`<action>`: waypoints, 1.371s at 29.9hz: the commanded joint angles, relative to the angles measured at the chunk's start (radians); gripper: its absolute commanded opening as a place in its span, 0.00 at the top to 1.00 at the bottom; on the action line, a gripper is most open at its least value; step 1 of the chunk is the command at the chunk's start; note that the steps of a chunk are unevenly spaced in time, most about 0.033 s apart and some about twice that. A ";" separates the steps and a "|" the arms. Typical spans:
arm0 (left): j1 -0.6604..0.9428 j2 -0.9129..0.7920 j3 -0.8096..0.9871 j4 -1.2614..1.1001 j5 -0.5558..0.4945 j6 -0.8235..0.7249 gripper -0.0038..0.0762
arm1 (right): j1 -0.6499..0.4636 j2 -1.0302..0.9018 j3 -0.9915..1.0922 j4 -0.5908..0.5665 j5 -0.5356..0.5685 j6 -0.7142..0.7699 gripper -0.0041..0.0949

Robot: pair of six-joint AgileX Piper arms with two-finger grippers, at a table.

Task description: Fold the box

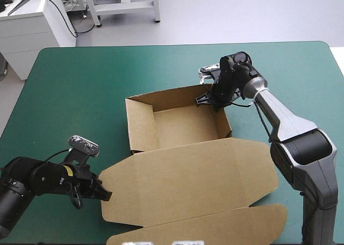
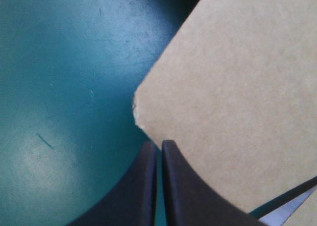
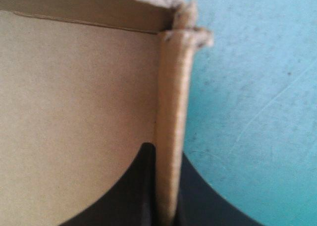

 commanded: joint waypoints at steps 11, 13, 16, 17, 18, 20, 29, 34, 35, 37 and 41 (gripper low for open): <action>0.001 -0.010 -0.025 -0.022 0.060 -0.007 0.93 | -0.199 -0.139 -0.164 -0.236 0.020 -0.080 0.98; 0.001 -0.010 -0.025 -0.024 0.069 -0.007 0.93 | -0.269 -0.141 -0.164 -0.236 0.022 -0.082 0.98; 0.001 -0.010 -0.025 -0.026 0.085 -0.004 0.93 | -0.376 -0.141 -0.164 -0.228 0.016 -0.082 0.98; 0.001 -0.010 -0.025 -0.026 0.093 -0.004 0.93 | -0.415 -0.141 -0.164 -0.220 0.011 -0.082 0.98; 0.001 -0.010 -0.025 -0.026 0.098 -0.004 0.93 | -0.444 -0.141 -0.164 -0.212 0.006 -0.082 0.98; 0.001 -0.010 -0.025 -0.026 0.104 -0.004 0.93 | -0.516 -0.141 -0.164 -0.200 -0.004 -0.082 0.98; 0.001 -0.010 -0.025 -0.053 0.138 -0.004 0.93 | -0.736 -0.139 -0.164 -0.145 -0.015 -0.082 0.98; 0.001 -0.010 -0.025 -0.055 0.156 -0.004 0.94 | -0.789 -0.129 -0.164 -0.135 -0.015 -0.082 0.98; 0.001 -0.010 -0.025 -0.055 0.156 -0.004 0.94 | -0.795 -0.129 -0.160 -0.130 -0.015 -0.087 0.97; 0.001 -0.010 -0.025 -0.055 0.154 -0.004 0.94 | -0.799 -0.129 -0.156 -0.120 -0.020 -0.105 0.94; 0.001 -0.010 -0.025 -0.055 0.155 -0.004 0.94 | -0.799 -0.119 -0.156 -0.118 -0.030 -0.115 0.72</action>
